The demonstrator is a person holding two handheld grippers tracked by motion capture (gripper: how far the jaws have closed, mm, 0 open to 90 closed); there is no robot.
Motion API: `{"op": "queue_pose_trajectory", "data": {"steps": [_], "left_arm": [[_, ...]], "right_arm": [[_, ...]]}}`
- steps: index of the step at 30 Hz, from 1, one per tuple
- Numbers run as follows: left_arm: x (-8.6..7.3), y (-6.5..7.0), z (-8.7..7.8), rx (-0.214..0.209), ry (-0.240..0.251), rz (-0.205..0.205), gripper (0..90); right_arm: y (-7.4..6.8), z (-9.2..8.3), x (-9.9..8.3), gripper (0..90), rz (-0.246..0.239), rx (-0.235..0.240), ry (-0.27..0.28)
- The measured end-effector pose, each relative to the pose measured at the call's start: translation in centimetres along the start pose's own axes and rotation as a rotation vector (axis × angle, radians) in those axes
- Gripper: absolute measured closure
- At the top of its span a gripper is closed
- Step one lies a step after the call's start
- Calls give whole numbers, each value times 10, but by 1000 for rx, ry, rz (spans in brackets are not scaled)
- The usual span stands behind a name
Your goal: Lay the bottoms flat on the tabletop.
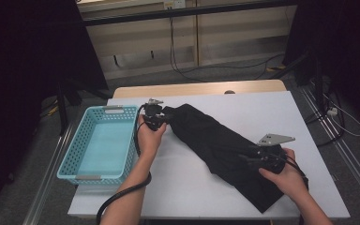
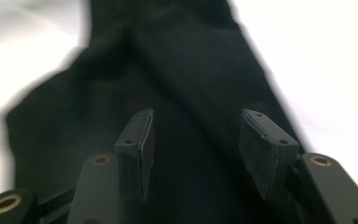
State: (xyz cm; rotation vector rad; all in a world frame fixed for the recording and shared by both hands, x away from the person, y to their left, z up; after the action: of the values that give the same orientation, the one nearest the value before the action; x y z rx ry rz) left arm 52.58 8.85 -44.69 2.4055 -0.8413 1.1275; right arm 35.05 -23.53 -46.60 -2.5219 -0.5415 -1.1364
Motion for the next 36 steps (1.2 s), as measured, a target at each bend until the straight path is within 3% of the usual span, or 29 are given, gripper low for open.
{"op": "queue_pose_trajectory", "data": {"steps": [5,11,13,15,17,18,21,26,29,30,32,35,36], "left_arm": [[2,3,1,-15,4,7,864],[3,5,1,-15,4,21,863],[1,4,2,-21,-5,24,863],[0,4,4,-20,0,21,863],[-1,5,6,-25,5,18,862],[-1,5,6,-26,6,17,863],[0,6,8,-28,6,22,863],[2,5,10,-34,20,26,863],[1,4,14,-37,27,0,863],[1,3,16,-34,27,0,864],[-1,2,18,-32,25,2,863],[-3,2,21,-35,13,-5,861],[-4,1,22,-34,7,-4,858]], "right_arm": [[22,10,0,442,19,-110,-21],[44,15,0,445,71,-163,-46],[46,18,-2,488,82,-141,-95],[44,19,-3,583,74,-104,-102],[41,19,-2,808,69,-64,-117],[41,18,-1,855,78,-51,-121],[43,17,0,883,65,-59,-124],[63,13,6,888,85,-116,-95],[76,13,10,881,98,-166,-88],[80,15,10,856,107,-181,-81],[83,16,9,708,117,-218,-80],[77,15,8,555,104,-226,-78],[73,14,8,549,98,-226,-67]]}}
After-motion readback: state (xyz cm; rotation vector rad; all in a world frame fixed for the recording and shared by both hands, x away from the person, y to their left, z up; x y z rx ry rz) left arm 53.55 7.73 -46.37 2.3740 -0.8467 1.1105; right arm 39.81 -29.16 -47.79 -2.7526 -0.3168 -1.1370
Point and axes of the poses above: each handheld gripper's, and its own axes: z roughly forward along the jaws, x roughly out of its top, y roughly to its right, the point moved 4 cm from there along z, roughly forward along the jaws, and after that the axes turned 7 degrees about z, right-handed, at the moved point
